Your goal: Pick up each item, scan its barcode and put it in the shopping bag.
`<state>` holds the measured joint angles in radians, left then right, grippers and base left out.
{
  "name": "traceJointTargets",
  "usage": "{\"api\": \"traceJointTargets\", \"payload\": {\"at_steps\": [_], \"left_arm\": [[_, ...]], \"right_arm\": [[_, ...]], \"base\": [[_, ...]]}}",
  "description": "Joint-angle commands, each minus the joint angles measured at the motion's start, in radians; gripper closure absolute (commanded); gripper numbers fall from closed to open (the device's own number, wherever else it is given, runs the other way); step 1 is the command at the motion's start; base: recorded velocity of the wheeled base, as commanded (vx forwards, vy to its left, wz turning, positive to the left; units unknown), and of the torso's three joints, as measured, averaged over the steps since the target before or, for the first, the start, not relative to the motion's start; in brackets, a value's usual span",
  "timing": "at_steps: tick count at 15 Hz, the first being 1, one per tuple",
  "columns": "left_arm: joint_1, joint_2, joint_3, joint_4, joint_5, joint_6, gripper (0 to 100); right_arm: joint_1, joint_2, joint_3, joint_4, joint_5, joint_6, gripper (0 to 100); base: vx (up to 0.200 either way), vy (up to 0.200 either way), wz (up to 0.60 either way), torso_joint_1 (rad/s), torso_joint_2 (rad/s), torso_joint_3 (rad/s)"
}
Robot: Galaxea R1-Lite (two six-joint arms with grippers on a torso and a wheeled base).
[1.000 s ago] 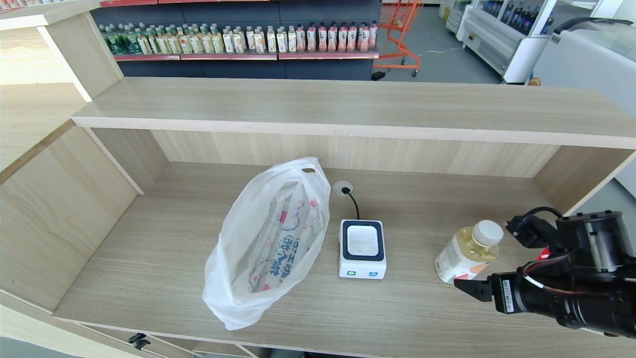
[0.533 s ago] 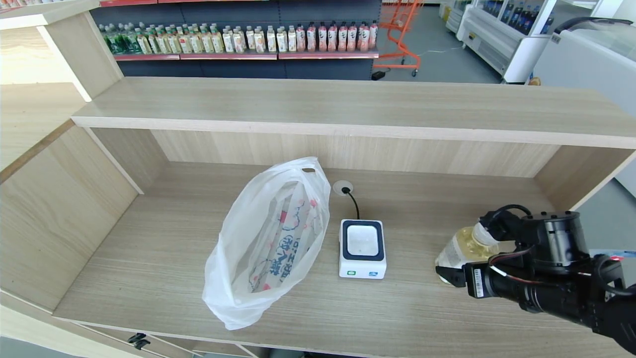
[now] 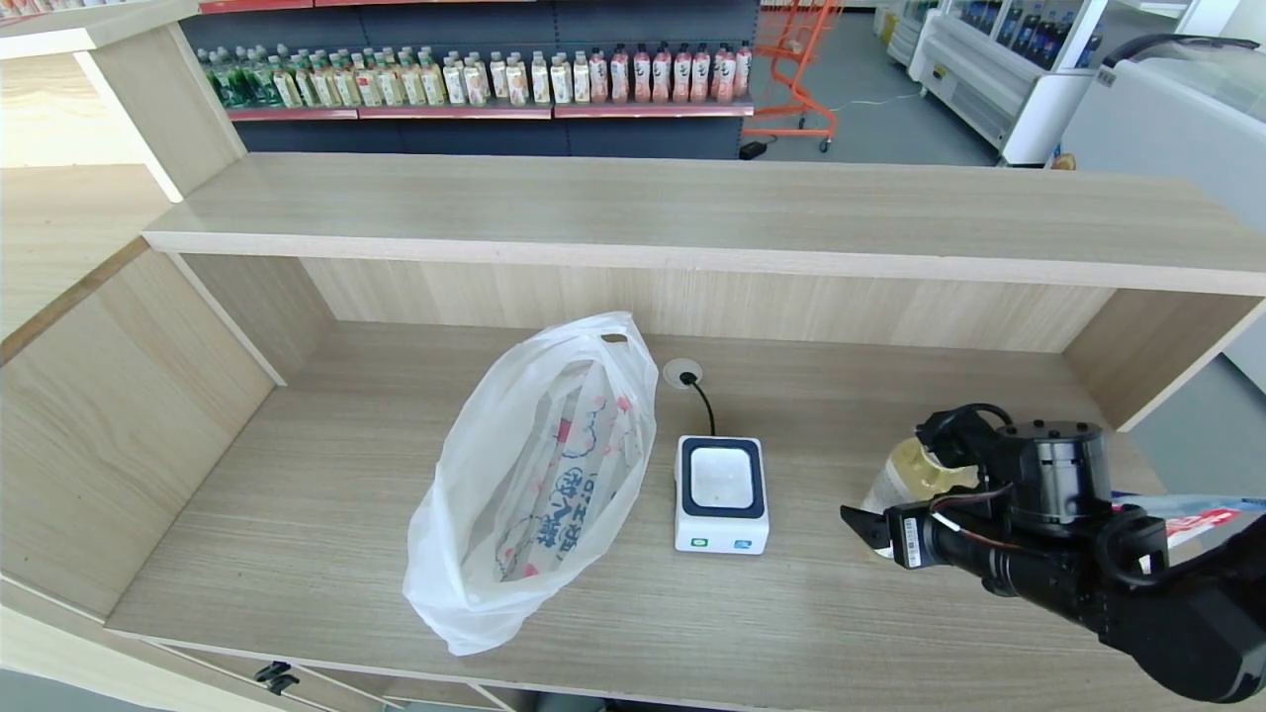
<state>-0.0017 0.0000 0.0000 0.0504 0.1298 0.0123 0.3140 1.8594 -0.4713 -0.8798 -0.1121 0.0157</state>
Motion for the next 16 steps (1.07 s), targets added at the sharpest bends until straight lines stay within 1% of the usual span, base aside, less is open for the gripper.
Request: {"api": "traceJointTargets", "payload": {"at_steps": [1,5,8,11,12,14,16], "left_arm": [[0.0,0.002,0.0,0.0,0.001,0.0,0],[0.0,0.002,0.0,0.0,0.001,0.0,0],[0.0,0.002,0.0,0.0,0.001,0.0,0],[0.0,0.002,0.0,0.0,0.001,0.0,0],[0.0,0.002,0.0,0.0,0.001,0.0,0],[0.0,0.0,0.0,0.0,0.001,0.0,0],[0.0,0.0,0.0,0.0,0.001,0.0,0]], "right_arm": [[0.0,0.029,-0.015,-0.015,0.002,-0.017,0],[0.0,0.026,-0.015,-0.067,0.002,-0.076,0],[0.0,0.04,0.0,-0.169,0.006,-0.112,0],[-0.001,0.047,0.017,-0.194,0.006,-0.114,0],[-0.003,0.054,0.017,-0.196,0.005,-0.114,100],[-0.006,0.066,0.013,-0.205,0.005,-0.119,100],[-0.006,0.069,0.002,-0.246,0.011,-0.137,100]], "base": [[0.0,0.0,0.0,0.0,0.0,0.0],[0.0,0.0,0.0,0.0,0.0,0.0],[0.0,0.0,0.0,0.0,0.0,0.0],[0.0,0.0,0.0,0.0,0.0,0.0],[0.0,0.0,0.0,0.0,0.0,0.0],[0.0,0.0,0.0,0.0,0.0,0.0],[0.0,0.0,0.0,0.0,0.0,0.0]]}}
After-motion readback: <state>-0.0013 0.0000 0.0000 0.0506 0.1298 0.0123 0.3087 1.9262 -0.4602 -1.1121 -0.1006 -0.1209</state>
